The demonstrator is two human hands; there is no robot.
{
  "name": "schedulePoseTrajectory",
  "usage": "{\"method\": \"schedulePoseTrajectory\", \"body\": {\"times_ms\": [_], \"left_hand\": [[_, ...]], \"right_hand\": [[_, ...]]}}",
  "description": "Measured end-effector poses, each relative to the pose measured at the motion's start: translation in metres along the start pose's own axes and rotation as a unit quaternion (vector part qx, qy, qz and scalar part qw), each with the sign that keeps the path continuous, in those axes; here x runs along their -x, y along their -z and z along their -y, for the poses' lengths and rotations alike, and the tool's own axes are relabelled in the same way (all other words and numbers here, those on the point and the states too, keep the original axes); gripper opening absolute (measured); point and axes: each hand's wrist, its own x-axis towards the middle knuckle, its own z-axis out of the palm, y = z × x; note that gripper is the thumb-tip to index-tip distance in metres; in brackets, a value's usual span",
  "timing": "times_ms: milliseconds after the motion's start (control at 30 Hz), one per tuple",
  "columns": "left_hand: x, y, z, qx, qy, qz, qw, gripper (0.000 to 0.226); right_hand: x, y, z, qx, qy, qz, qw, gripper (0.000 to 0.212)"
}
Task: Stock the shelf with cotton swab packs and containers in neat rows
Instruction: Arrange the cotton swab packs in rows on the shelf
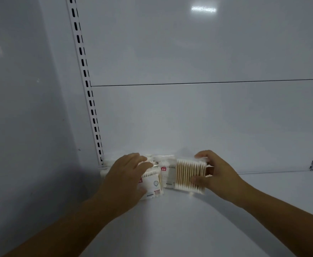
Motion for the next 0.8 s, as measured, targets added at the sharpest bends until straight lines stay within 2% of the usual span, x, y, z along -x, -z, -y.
{"method": "schedulePoseTrajectory", "body": {"times_ms": [67, 133, 167, 200, 233, 267, 300, 333, 367, 400, 467, 567, 633, 700, 800], "left_hand": [[0.0, -0.003, -0.002, -0.066, -0.027, -0.035, 0.997, 0.065], [0.001, -0.008, -0.005, -0.067, -0.028, -0.059, 0.996, 0.056], [0.001, -0.01, -0.008, -0.01, -0.003, -0.06, 0.998, 0.047], [0.0, -0.007, -0.013, 0.095, 0.05, -0.061, 0.992, 0.035], [-0.003, 0.001, -0.02, 0.223, 0.125, -0.04, 0.966, 0.019], [-0.008, 0.01, -0.029, 0.392, 0.2, 0.036, 0.897, 0.007], [-0.014, 0.016, -0.037, 0.54, 0.267, 0.126, 0.788, 0.012], [-0.018, 0.018, -0.041, 0.618, 0.29, 0.196, 0.704, 0.015], [-0.021, 0.016, -0.044, 0.651, 0.279, 0.229, 0.668, 0.013], [-0.023, 0.015, -0.048, 0.658, 0.273, 0.225, 0.665, 0.016], [-0.021, 0.012, -0.05, 0.649, 0.287, 0.165, 0.686, 0.029], [-0.019, 0.007, -0.043, 0.641, 0.292, 0.117, 0.701, 0.036], [-0.019, 0.006, -0.04, 0.633, 0.283, 0.11, 0.712, 0.035], [-0.02, 0.005, -0.043, 0.63, 0.275, 0.087, 0.721, 0.035], [-0.022, 0.001, -0.051, 0.612, 0.285, 0.009, 0.738, 0.035]], "right_hand": [[0.003, 0.001, -0.006, 0.014, 0.012, -0.023, 1.0, 0.043], [0.006, 0.004, -0.009, 0.038, 0.035, -0.051, 0.997, 0.041], [0.009, 0.005, -0.009, 0.048, 0.057, -0.07, 0.995, 0.041], [0.013, 0.005, -0.008, 0.057, 0.095, -0.09, 0.99, 0.038], [0.017, 0.004, -0.005, 0.069, 0.158, -0.11, 0.979, 0.033], [0.021, 0.002, 0.0, 0.086, 0.234, -0.123, 0.961, 0.026], [0.024, 0.0, 0.005, 0.106, 0.305, -0.123, 0.938, 0.02], [0.026, -0.003, 0.008, 0.127, 0.358, -0.11, 0.918, 0.017], [0.027, -0.005, 0.009, 0.145, 0.389, -0.089, 0.906, 0.018], [0.029, -0.008, 0.01, 0.152, 0.397, -0.063, 0.903, 0.021], [0.031, -0.008, 0.006, 0.143, 0.369, -0.021, 0.918, 0.033], [0.032, 0.0, -0.002, 0.06, 0.241, -0.011, 0.969, 0.047], [0.029, 0.006, 0.0, -0.016, 0.135, 0.004, 0.991, 0.033], [0.027, 0.005, 0.005, -0.088, 0.064, 0.041, 0.993, 0.01], [0.023, -0.006, 0.006, -0.175, -0.042, 0.084, 0.98, 0.041]]}}
